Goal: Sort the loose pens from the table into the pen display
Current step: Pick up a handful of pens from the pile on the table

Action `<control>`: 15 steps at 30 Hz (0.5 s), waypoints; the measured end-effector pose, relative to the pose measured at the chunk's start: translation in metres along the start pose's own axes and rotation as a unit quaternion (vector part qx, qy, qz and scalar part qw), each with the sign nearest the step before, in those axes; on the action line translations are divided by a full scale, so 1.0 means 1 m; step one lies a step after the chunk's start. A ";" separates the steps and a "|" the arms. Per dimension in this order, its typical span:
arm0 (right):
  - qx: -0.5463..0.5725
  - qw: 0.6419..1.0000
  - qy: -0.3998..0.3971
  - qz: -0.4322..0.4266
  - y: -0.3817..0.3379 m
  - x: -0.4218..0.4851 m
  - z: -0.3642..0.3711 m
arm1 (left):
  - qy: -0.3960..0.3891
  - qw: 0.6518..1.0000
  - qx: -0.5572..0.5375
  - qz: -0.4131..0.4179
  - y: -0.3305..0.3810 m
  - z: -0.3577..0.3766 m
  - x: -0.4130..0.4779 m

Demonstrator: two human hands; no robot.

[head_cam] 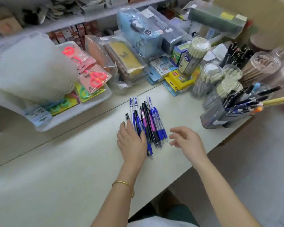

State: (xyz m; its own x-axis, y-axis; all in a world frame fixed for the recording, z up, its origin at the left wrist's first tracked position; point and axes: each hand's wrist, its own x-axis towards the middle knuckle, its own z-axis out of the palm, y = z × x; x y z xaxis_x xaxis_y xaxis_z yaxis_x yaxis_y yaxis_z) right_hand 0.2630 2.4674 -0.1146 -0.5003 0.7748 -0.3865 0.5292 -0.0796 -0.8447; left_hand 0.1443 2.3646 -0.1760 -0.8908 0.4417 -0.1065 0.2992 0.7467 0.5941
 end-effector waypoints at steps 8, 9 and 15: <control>0.012 0.998 -0.040 -0.044 -0.019 0.062 0.017 | 0.064 0.996 0.051 -0.019 0.000 0.012 0.015; 0.016 0.998 -0.046 -0.045 -0.020 0.067 0.018 | 0.067 0.996 0.055 -0.019 0.000 0.011 0.019; 0.015 0.997 -0.061 -0.043 -0.018 0.085 0.024 | 0.047 0.996 0.068 -0.043 0.009 0.009 0.037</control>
State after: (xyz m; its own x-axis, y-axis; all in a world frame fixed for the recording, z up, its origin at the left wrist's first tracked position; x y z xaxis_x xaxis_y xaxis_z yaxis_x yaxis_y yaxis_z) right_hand 0.1944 2.5195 -0.1415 -0.6231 0.6981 -0.3527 0.4614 -0.0360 -0.8864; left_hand 0.1165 2.3920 -0.1816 -0.9416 0.3286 -0.0730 0.2576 0.8431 0.4721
